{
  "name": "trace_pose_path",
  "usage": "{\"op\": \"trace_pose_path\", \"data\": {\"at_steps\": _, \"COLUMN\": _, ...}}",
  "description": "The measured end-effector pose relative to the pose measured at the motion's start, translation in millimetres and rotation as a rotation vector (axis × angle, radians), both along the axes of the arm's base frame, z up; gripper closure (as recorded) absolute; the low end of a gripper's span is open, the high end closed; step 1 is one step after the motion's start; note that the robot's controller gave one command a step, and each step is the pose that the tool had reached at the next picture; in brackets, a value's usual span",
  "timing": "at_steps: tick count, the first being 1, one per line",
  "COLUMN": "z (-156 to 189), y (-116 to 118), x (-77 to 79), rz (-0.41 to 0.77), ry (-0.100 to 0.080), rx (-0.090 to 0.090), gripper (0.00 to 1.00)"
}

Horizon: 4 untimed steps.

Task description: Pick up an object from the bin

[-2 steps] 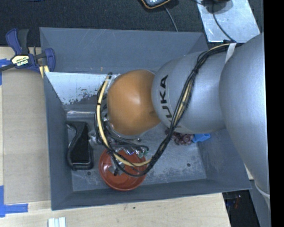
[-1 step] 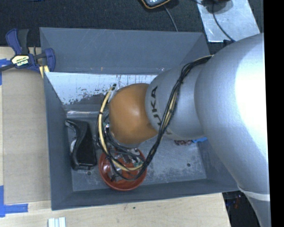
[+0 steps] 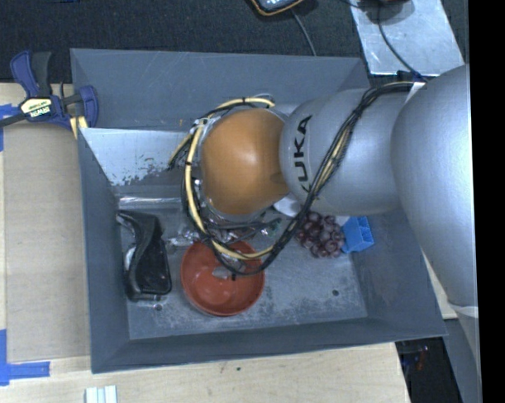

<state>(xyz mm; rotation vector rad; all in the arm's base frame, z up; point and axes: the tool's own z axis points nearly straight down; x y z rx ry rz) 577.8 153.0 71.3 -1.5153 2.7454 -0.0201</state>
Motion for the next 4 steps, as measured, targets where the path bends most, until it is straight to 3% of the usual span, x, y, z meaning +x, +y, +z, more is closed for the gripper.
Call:
{"op": "trace_pose_path", "data": {"at_steps": 1, "z": 5, "y": 22, "x": -51.8, "rz": -0.640, "ry": -0.024, "rx": 0.027, "gripper": 1.00}}
{"op": "trace_pose_path", "data": {"at_steps": 3, "z": 19, "y": 20, "x": -52.8, "rz": -0.641, "ry": -0.019, "rx": 0.023, "gripper": 1.00}}
{"op": "trace_pose_path", "data": {"at_steps": 4, "z": 59, "y": 20, "x": -53.5, "rz": -0.642, "ry": -0.018, "rx": 0.024, "gripper": 1.00}}
